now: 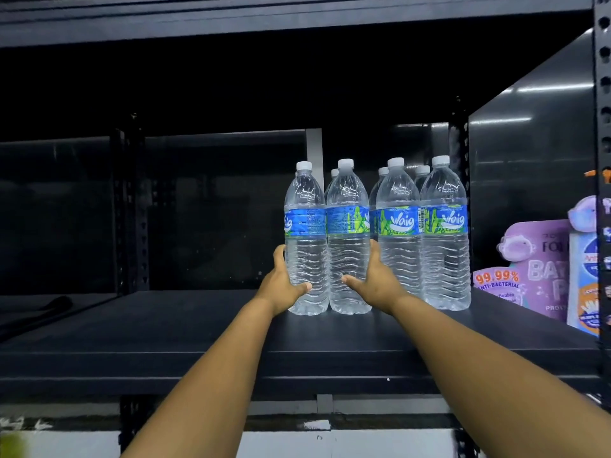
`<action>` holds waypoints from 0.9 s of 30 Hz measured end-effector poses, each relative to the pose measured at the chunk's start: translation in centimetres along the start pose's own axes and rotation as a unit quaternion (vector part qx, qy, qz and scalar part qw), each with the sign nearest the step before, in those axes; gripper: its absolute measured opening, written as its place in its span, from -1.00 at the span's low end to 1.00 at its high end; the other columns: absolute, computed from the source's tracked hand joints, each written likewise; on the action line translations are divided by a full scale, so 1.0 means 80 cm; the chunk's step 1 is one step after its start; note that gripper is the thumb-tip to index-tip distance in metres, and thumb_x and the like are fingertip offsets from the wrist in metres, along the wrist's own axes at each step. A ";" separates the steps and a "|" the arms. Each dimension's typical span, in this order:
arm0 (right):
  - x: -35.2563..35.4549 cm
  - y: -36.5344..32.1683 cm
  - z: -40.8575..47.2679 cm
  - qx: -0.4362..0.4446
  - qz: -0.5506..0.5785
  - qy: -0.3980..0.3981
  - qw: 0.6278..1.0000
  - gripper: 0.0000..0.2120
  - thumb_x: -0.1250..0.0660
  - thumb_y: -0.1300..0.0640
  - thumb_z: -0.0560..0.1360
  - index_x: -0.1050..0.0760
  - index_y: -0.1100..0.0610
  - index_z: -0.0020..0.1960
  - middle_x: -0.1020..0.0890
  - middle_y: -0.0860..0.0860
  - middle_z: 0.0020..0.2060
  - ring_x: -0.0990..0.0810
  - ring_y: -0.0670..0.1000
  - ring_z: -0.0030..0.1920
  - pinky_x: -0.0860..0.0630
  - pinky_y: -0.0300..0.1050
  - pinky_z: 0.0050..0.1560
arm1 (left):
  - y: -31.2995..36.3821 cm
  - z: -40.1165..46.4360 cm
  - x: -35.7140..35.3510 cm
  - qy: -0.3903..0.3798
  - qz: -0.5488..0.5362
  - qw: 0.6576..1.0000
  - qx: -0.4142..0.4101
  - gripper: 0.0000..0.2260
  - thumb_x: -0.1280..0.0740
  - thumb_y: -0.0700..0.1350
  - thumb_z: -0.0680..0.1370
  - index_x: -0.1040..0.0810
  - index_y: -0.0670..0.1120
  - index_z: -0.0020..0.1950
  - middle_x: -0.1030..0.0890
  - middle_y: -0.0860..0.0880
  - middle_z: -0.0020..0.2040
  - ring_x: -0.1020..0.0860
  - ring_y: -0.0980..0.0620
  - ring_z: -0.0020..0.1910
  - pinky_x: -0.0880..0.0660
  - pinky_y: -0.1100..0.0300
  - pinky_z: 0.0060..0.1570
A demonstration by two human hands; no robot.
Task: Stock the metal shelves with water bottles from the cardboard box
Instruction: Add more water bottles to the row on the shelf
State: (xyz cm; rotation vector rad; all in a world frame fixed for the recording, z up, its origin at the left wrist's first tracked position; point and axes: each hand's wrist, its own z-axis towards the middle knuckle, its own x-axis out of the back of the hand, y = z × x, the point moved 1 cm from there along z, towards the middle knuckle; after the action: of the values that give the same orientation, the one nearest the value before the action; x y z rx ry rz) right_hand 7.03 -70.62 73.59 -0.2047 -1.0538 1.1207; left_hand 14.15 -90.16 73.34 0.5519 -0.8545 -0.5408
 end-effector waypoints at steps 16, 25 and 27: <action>-0.004 0.003 0.007 -0.002 0.017 0.007 1.000 -0.02 -0.37 -0.02 0.52 0.35 0.07 0.54 -0.20 0.18 0.51 -0.30 0.20 0.44 -0.29 0.03 0.39 | -0.008 0.009 -0.004 -0.009 -0.030 0.999 -0.008 -0.17 -0.42 -0.15 0.52 0.13 0.05 0.53 -0.52 0.01 0.28 -0.52 0.02 0.19 -0.38 0.17 0.12; -0.008 0.005 0.005 -0.009 0.154 0.021 0.988 -0.02 -0.42 0.05 0.49 0.28 0.04 0.57 -0.09 0.11 0.55 -0.14 0.14 0.52 -0.14 0.00 0.44 | -0.014 0.006 -0.007 0.006 -0.073 0.997 -0.013 -0.17 -0.43 -0.16 0.50 0.09 0.13 0.52 -0.54 0.05 0.26 -0.54 0.03 0.20 -0.44 0.08 0.23; -0.008 0.002 0.008 -0.021 0.184 0.018 0.982 -0.09 -0.37 0.07 0.53 0.26 0.04 0.57 -0.04 0.07 0.56 -0.10 0.12 0.53 -0.10 0.00 0.45 | -0.012 0.005 -0.008 0.012 -0.086 0.996 -0.011 -0.18 -0.44 -0.17 0.49 0.07 0.10 0.52 -0.55 0.06 0.23 -0.54 0.05 0.19 -0.43 0.14 0.19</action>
State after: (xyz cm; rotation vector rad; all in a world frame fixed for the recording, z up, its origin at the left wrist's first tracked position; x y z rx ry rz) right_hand 6.41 -71.27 73.44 -0.4675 -1.0324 1.4213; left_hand 13.25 -90.54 72.61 0.6147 -0.7812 -0.6982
